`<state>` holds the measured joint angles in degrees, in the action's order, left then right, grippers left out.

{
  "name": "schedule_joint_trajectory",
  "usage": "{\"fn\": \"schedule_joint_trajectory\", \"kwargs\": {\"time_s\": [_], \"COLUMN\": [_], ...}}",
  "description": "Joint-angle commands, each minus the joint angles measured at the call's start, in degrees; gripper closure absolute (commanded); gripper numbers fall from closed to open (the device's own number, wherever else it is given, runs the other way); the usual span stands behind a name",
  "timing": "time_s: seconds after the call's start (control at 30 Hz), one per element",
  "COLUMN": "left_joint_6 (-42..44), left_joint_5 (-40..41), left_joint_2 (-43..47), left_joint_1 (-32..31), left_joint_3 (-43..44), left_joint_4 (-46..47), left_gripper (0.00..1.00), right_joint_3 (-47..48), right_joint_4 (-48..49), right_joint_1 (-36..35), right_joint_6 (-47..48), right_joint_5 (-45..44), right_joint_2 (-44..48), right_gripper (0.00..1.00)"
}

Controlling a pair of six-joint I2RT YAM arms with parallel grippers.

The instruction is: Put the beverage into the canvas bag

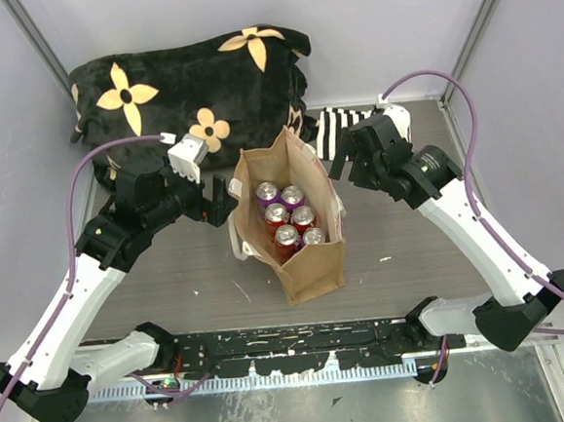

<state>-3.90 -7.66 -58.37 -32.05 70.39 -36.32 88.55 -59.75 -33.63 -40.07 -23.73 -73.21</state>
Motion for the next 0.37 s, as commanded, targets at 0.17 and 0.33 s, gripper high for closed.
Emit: {"fn": "schedule_joint_trajectory", "kwargs": {"time_s": [0.17,0.33], "left_joint_6": [0.0,0.0], "left_joint_5": [1.2,3.0], "left_joint_2": [0.7,1.3], "left_joint_1": [0.0,-0.1], "left_joint_3": [1.2,0.3], "left_joint_4": [-2.6,-2.7], "left_gripper": [0.02,0.02], "right_joint_3": [-5.7,-7.2], "right_joint_4": [7.0,7.9], "right_joint_1": [1.4,1.5], "right_joint_6": [0.9,1.1], "right_joint_5": [1.3,2.0], "right_joint_2": [2.4,2.8], "right_gripper": [0.00,0.00]}}
